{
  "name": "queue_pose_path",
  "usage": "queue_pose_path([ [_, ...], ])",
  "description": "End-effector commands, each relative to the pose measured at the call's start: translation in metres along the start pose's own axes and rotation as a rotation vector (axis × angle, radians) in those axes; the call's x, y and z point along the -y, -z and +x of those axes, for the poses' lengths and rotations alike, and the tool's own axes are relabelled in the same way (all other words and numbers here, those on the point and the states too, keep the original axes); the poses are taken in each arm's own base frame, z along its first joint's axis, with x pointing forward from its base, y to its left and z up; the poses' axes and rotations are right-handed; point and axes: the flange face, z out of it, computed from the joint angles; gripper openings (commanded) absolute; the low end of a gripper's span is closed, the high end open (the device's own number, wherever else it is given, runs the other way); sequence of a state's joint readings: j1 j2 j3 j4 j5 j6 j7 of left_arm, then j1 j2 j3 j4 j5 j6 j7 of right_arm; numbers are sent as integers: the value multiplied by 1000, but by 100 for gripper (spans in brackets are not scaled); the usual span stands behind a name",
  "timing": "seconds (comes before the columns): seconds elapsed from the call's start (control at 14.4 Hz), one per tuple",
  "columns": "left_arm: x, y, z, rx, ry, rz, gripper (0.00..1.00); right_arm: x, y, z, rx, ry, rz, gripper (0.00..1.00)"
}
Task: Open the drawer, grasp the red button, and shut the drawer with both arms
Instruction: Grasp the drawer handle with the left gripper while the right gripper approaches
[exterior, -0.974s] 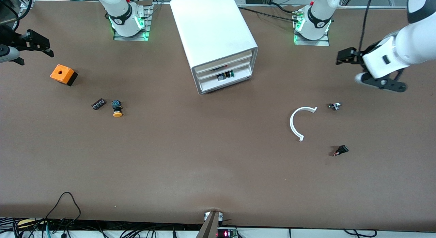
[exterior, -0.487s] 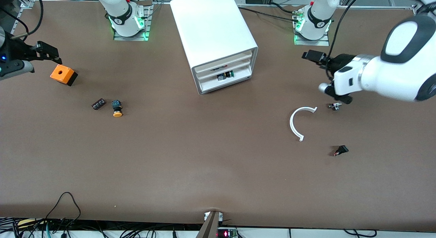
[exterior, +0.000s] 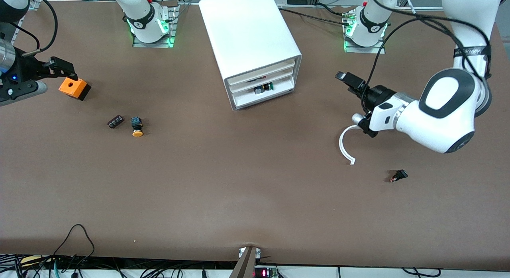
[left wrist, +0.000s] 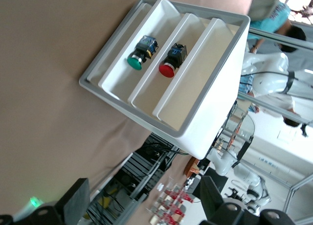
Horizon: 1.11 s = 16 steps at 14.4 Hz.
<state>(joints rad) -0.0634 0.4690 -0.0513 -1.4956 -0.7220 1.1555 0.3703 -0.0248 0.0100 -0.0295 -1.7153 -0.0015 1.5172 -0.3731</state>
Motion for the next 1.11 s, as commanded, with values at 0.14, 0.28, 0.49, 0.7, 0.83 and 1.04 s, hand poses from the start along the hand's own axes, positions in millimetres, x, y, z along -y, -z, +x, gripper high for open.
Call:
queue_pose_path([
  [0.14, 26, -14, 23, -17, -92, -57, 100, -10, -8, 5, 21, -3, 31, 100],
  [0.28, 50, -35, 59, -97, -160, -117, 100, -5, -7, 6, 19, 18, 27, 100],
  [0.49, 30, -86, 101, -108, -205, -92, 100, -5, 2, 9, -7, 20, 19, 100],
  [0.7, 17, -123, 121, -112, -214, -41, 100, 3, 5, 14, -12, 131, 10, 100],
  [0.83, 17, -130, 120, -148, -217, -4, 100, 4, 14, 19, -28, 185, -3, 100],
  [1.04, 55, -142, 91, -141, -295, -44, 100, 4, 10, 28, -39, 226, 16, 100],
])
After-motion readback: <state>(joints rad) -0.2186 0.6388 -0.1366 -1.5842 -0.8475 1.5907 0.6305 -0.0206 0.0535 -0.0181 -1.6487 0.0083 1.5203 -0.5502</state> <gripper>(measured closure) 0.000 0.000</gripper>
